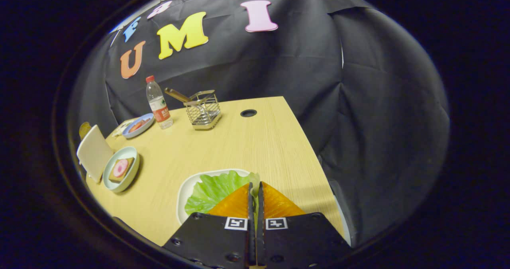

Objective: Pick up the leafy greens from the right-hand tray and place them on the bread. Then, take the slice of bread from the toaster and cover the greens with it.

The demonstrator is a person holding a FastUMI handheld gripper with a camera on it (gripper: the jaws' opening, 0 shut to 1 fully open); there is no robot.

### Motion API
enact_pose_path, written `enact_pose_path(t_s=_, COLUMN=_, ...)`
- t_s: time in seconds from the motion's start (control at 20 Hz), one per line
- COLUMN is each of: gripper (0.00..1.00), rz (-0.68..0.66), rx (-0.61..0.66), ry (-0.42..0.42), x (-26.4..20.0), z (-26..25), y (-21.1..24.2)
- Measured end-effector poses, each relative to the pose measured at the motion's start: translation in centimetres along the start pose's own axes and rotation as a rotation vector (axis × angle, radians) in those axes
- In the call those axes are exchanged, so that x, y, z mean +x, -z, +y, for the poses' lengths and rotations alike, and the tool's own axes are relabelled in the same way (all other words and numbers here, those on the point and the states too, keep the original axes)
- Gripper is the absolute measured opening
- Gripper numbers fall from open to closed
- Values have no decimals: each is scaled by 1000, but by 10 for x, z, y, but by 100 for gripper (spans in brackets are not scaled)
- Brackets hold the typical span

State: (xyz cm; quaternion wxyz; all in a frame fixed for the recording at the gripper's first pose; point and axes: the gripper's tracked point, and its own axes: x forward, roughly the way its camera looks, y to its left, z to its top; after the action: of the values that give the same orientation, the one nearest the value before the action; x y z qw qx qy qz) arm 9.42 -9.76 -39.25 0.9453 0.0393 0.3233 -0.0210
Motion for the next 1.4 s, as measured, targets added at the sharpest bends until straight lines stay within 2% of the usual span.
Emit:
enact_pose_path(t_s=0.2, gripper=0, rz=-56, rx=43, ry=-15, x=-33, z=15, y=-37)
enact_pose_path(t_s=0.5, gripper=0, rz=-126, rx=32, ry=34, x=-73, z=66, y=-81)
enact_pose_path(t_s=0.65, gripper=0, rz=-152, rx=11, ry=54, x=-90, z=117, y=-95)
enact_pose_path(t_s=0.8, gripper=0, rz=-162, rx=16, ry=38, x=-103, z=190, y=-102)
enact_pose_path(t_s=1.1, gripper=0, rz=-126, rx=71, ry=-68, x=-90, z=346, y=-70)
enact_pose_path(t_s=1.4, gripper=0, rz=-18, rx=176, ry=-180, x=-56, z=450, y=-23)
